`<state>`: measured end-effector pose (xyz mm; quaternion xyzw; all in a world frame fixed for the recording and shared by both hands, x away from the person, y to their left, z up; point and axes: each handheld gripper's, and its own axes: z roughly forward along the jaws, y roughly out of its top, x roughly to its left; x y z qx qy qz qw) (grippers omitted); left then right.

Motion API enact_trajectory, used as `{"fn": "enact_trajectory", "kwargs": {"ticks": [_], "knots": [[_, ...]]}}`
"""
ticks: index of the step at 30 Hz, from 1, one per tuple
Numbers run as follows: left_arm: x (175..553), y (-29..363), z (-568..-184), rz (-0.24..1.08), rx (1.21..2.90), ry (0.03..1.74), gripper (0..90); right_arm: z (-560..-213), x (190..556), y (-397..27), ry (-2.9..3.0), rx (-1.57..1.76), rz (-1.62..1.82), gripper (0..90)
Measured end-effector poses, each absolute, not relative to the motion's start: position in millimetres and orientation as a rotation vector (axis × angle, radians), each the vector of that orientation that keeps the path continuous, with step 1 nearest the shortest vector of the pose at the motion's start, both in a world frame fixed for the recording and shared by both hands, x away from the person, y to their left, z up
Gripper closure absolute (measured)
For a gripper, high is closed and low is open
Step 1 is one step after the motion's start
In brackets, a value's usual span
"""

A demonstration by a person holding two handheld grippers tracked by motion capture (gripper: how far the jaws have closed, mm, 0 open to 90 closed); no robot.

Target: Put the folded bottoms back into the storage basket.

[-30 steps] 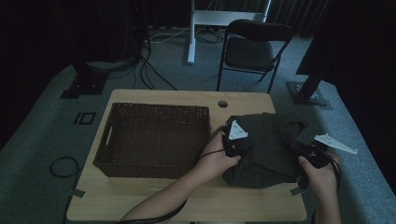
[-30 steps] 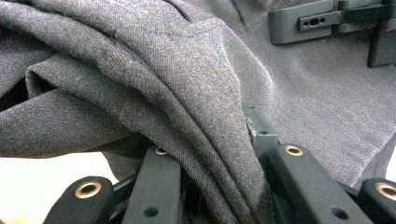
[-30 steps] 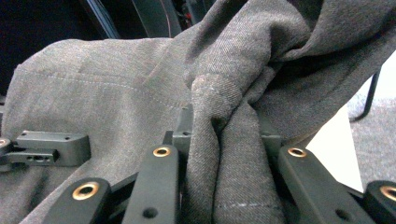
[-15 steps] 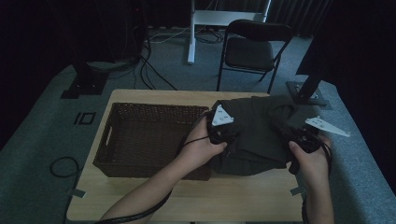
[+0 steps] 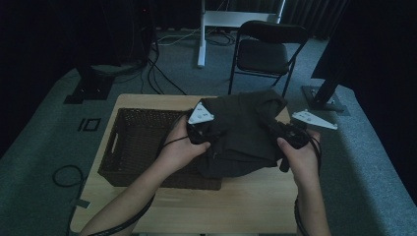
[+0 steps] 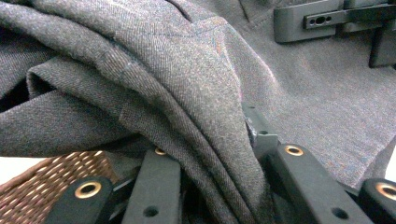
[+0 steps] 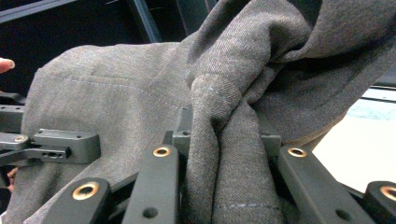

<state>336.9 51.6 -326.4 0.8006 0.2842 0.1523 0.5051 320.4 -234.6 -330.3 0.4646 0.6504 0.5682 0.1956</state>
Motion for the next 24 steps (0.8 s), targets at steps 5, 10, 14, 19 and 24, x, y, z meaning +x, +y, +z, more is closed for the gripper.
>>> {"fn": "enact_trajectory", "kwargs": {"ticks": [5, 10, 14, 19, 24], "knots": [[338.0, 77.1, -323.5, 0.390, 1.923, 0.707, 72.7, -326.8, 328.4, -211.1, 1.843, 1.279, 1.618, 70.3], [338.3, 103.3, -323.2, 0.420, 1.920, 0.732, 72.7, -326.1, 337.1, -185.1, 1.871, 1.260, 1.644, 70.2], [338.6, 124.7, -323.8, 0.438, 1.926, 0.758, 72.7, -327.7, 344.1, -162.9, 1.893, 1.242, 1.659, 70.2], [337.9, 149.2, -323.7, 0.461, 1.926, 0.785, 72.6, -328.7, 351.6, -138.5, 1.928, 1.223, 1.673, 70.2], [337.2, 172.7, -324.9, 0.482, 1.932, 0.811, 72.6, -331.2, 358.4, -112.0, 1.950, 1.212, 1.699, 70.2]]}}
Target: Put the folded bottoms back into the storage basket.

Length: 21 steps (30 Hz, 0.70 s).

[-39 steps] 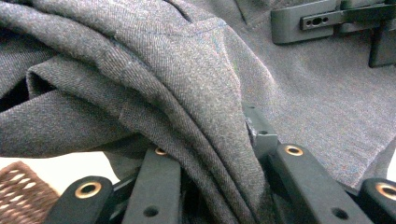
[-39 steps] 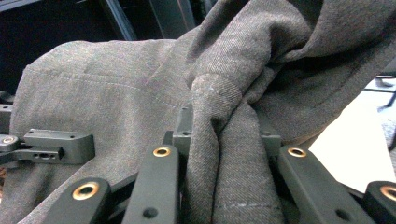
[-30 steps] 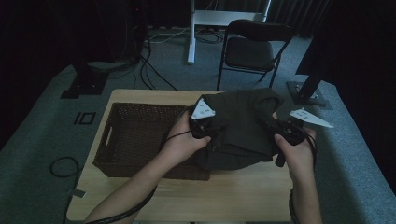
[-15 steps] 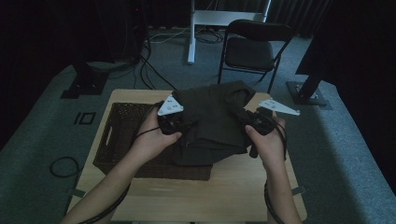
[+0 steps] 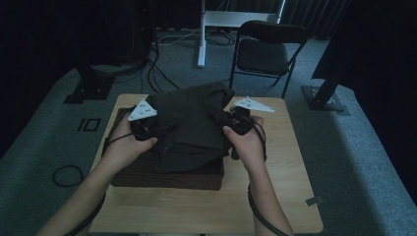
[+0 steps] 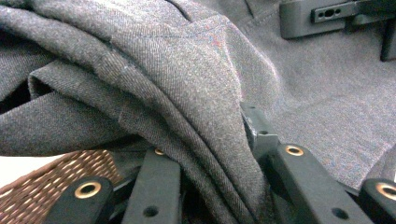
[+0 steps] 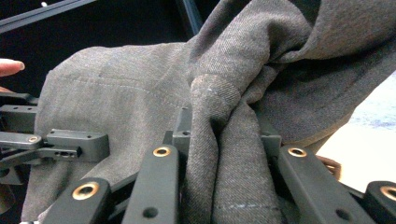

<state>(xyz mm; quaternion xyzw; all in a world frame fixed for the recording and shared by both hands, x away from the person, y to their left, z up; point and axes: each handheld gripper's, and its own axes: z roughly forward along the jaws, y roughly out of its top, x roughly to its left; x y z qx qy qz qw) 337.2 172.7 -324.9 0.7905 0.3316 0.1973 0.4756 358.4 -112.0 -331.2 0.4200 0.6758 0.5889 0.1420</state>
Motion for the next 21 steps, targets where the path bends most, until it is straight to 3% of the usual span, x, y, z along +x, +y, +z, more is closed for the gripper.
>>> {"fn": "enact_trajectory", "kwargs": {"ticks": [13, 21], "knots": [[341.9, 221.1, -342.5, 0.504, 1.948, 0.892, 72.6, -353.7, 373.2, -58.6, 1.992, 1.204, 1.721, 70.2], [349.4, 228.1, -365.9, 0.486, 1.978, 0.933, 72.6, -377.2, 376.7, -43.8, 1.995, 1.216, 1.682, 70.2]]}}
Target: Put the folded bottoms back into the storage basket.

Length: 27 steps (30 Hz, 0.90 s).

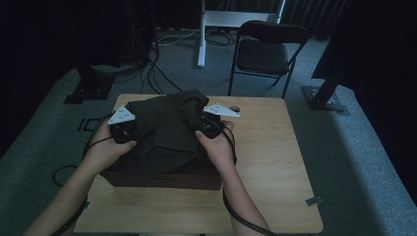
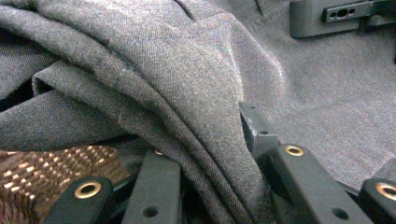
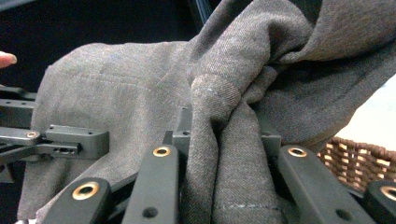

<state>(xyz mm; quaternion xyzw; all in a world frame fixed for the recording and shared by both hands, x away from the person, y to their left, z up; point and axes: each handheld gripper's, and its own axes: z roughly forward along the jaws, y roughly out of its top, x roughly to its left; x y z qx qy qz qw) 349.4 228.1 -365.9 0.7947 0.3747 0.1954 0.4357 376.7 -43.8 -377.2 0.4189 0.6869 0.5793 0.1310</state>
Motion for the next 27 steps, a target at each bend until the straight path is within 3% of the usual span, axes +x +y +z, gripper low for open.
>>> {"fn": "enact_trajectory", "kwargs": {"ticks": [27], "knots": [[388.8, 229.3, -441.0, 0.404, 2.070, 1.072, 72.8, -457.4, 399.9, -24.0, 2.034, 1.426, 1.522, 70.0]]}}
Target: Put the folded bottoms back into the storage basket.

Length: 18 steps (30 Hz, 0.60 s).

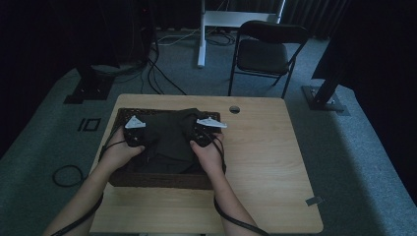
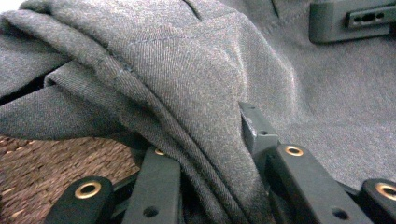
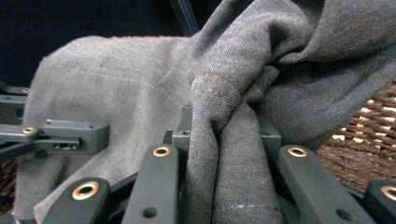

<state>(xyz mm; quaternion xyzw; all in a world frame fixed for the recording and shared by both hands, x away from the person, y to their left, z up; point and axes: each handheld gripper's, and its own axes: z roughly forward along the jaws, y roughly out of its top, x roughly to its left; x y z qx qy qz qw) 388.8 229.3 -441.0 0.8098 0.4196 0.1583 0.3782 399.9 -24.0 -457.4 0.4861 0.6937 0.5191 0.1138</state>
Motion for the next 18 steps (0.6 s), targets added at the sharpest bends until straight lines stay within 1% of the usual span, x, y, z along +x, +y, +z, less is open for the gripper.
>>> {"fn": "enact_trajectory", "kwargs": {"ticks": [13, 18], "knots": [[397.5, 227.8, -463.9, 0.387, 2.104, 1.125, 72.7, -475.8, 412.1, -10.3, 2.103, 1.440, 1.372, 69.7], [399.4, 229.7, -471.1, 0.366, 2.089, 1.140, 72.4, -481.3, 414.3, -9.4, 2.116, 1.469, 1.338, 69.2]]}}
